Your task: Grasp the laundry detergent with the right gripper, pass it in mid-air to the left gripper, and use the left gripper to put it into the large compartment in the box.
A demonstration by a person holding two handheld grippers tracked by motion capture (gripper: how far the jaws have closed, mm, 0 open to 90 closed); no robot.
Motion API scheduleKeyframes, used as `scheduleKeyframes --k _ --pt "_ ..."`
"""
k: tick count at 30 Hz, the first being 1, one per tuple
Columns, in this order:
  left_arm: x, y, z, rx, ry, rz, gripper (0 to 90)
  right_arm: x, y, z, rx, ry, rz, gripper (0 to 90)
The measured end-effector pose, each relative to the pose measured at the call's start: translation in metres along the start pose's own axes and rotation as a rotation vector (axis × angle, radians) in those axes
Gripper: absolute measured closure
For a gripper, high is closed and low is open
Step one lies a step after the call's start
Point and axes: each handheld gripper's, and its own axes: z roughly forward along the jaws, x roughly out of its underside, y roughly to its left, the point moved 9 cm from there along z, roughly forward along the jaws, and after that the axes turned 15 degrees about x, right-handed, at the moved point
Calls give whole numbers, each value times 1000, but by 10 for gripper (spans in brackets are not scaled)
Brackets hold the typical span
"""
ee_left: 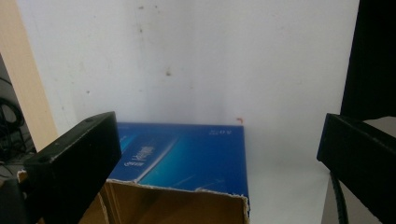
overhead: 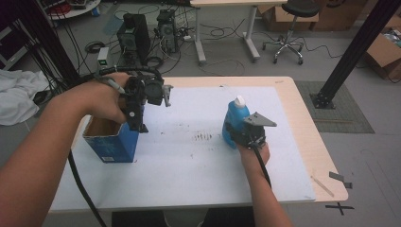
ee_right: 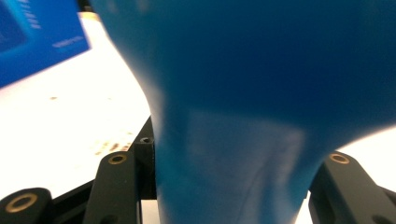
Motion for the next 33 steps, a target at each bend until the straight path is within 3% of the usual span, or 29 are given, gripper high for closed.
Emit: scheduleKeyframes --k 2,5,6,7,8,9,10,11,14,18,19,20,21,22,23,24,27,30,33 --pt "-1 -1 -1 0 -1 0 1 -4 0 -3 -23 -8 -10 468" --pt "-3 -1 -3 0 2 5 1 -16 1 -14 -124 -29 -29 471" --pt "-4 -1 -4 0 1 6 1 -24 2 -21 -197 -42 -41 472" --pt "-5 -1 -4 -1 -3 7 1 -24 2 -21 -197 -42 -41 472" --pt "-7 -1 -4 -1 0 10 1 -30 5 -29 -266 -59 -73 473" --pt "-7 -1 -4 -1 0 10 1 -30 5 -29 -266 -59 -73 473" --pt "-10 -1 -4 1 -1 11 1 -34 10 -36 -339 -70 -120 474" --pt "-10 -1 -4 1 -1 11 1 -34 10 -36 -339 -70 -120 474" --pt "-16 -2 -5 4 1 22 1 -37 21 -45 -437 -69 -221 475" --pt "-22 -3 -4 9 -1 31 1 -33 39 -51 -549 -63 -317 476" --pt "-24 -3 -4 12 3 36 1 -33 39 -51 -549 -63 -317 476" --pt "-26 -5 -4 15 3 41 1 -32 47 -53 -592 -69 -353 477" --pt "-26 -5 -4 15 3 41 1 -32 47 -53 -592 -69 -353 477" --pt "-28 -6 -4 16 3 45 1 -31 55 -56 -636 -77 -375 477" --pt "-29 -6 -4 19 2 47 1 -31 55 -56 -636 -77 -375 477" --pt "-31 -7 -3 21 1 50 1 -29 62 -58 -670 -80 -397 478" --pt "-33 -9 -1 27 4 52 1 -28 69 -59 -703 -83 -415 478" --pt "-36 -11 3 40 4 54 1 -25 82 -63 -783 -90 -436 478" --pt "-38 -12 6 44 5 56 1 -24 89 -65 -811 -100 -455 477"
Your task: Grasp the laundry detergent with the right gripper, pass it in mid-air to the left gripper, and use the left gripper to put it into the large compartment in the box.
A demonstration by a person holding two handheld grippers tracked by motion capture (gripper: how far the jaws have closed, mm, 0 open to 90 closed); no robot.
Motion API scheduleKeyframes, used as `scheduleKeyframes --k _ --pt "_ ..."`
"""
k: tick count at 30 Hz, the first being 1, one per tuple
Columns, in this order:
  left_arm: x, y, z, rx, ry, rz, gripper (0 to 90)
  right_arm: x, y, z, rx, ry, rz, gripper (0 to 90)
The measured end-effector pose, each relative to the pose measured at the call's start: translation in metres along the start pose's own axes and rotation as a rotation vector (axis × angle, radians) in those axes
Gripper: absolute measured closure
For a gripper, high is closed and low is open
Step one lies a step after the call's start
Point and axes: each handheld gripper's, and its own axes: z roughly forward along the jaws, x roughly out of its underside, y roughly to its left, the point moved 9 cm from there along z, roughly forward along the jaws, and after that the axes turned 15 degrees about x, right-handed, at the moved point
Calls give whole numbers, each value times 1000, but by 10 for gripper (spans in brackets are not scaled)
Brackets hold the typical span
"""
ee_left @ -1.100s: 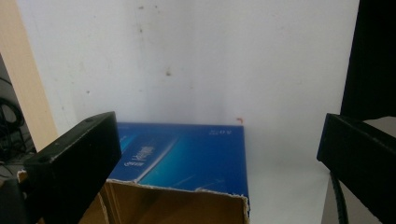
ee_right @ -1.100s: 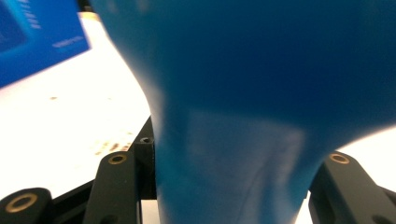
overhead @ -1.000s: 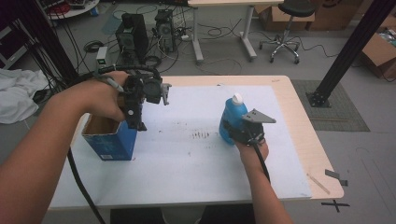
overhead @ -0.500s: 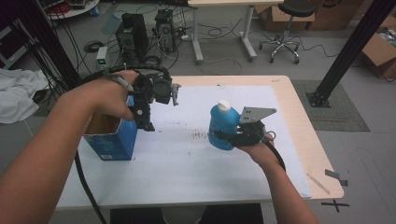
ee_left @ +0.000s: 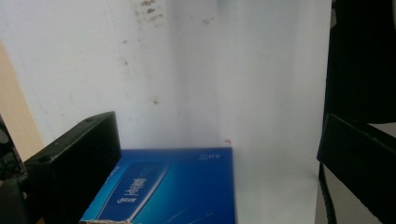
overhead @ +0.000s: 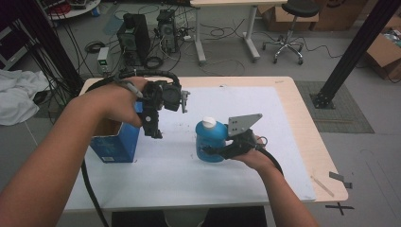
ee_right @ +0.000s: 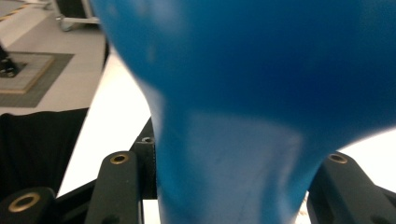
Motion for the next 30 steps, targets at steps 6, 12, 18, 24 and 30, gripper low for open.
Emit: scheduleKeyframes --k 6,12,18,24,30 --pt "-6 -6 7 15 1 8 1 -4 10 14 -48 -11 -23 476" --pt "-8 -12 16 39 -2 12 1 -6 20 26 -80 -18 -37 475" --pt "-11 -15 27 61 -6 10 1 -7 28 39 -113 -10 -45 475" --pt "-15 -19 35 78 -7 12 1 -11 35 49 -134 -21 -44 475" --pt "-19 -22 42 85 -8 22 1 -15 43 61 -149 -23 -46 474"
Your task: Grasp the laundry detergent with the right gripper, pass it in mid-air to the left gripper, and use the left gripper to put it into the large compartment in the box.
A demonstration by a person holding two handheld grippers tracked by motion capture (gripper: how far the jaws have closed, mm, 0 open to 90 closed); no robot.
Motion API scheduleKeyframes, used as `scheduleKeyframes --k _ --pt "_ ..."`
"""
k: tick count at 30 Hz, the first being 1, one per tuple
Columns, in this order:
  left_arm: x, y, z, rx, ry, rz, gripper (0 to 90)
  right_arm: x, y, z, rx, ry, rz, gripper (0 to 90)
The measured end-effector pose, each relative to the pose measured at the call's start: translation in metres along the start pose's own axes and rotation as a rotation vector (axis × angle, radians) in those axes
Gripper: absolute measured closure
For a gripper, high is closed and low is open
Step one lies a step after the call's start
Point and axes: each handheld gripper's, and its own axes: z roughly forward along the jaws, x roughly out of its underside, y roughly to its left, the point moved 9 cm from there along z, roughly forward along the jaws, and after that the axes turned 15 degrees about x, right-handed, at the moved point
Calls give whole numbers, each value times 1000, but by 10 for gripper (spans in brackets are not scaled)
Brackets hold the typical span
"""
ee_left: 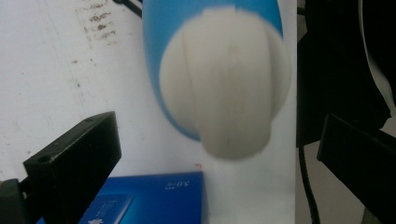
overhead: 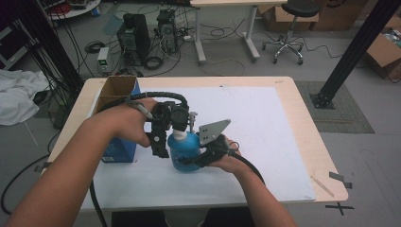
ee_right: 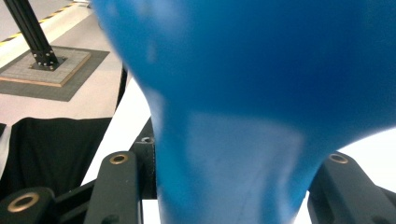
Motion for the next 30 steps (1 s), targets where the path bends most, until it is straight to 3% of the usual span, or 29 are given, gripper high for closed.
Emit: scheduleKeyframes --k 8,30 --pt "0 -2 13 23 -17 -17 1 -3 7 12 -6 6 0 474" --pt "6 -4 25 -1 -21 -55 3 -16 16 31 -31 -13 -2 472"
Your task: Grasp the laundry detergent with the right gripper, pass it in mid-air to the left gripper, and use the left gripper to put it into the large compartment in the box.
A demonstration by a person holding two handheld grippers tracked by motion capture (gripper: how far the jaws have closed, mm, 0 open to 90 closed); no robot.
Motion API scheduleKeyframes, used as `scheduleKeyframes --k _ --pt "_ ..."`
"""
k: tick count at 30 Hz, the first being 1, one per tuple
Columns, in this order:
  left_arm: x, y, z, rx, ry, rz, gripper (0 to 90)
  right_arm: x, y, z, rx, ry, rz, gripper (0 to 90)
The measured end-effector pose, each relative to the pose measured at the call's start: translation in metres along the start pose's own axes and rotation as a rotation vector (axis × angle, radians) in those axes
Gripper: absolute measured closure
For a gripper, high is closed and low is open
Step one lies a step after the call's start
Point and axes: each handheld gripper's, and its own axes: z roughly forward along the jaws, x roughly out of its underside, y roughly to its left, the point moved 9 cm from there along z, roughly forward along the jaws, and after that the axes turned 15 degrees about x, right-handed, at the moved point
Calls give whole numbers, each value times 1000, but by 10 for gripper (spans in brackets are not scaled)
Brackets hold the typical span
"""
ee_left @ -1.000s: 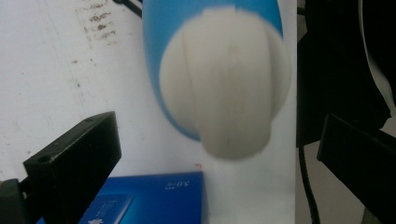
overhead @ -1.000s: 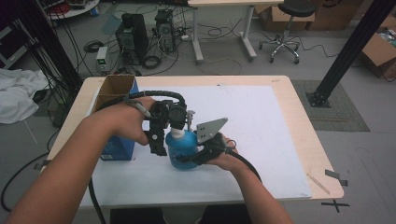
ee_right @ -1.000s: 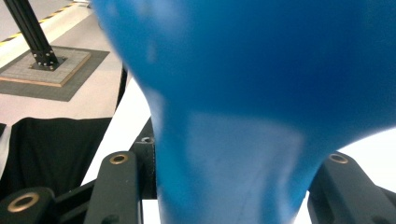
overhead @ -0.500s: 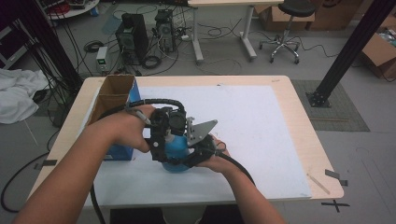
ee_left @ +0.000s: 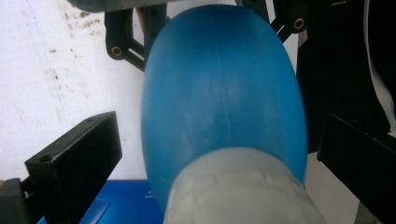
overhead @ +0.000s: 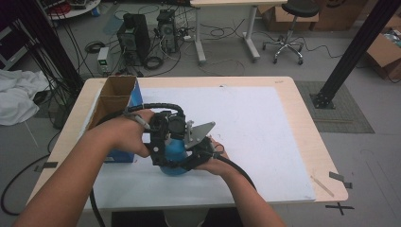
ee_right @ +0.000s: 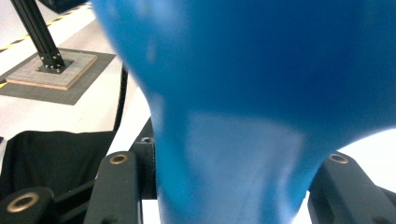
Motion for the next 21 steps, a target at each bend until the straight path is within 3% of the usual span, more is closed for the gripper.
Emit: scheduleKeyframes --k 6,7,10,21 --pt "-1 0 1 2 3 -15 56 0 1 1 0 10 16 472" --pt "-2 0 2 3 3 -18 60 -2 -1 3 1 -12 -4 472" --pt "-2 -1 3 3 5 -21 67 -2 -1 3 3 -13 -10 472" --pt "-1 2 3 -10 24 -45 162 -1 -2 4 7 -12 0 472"
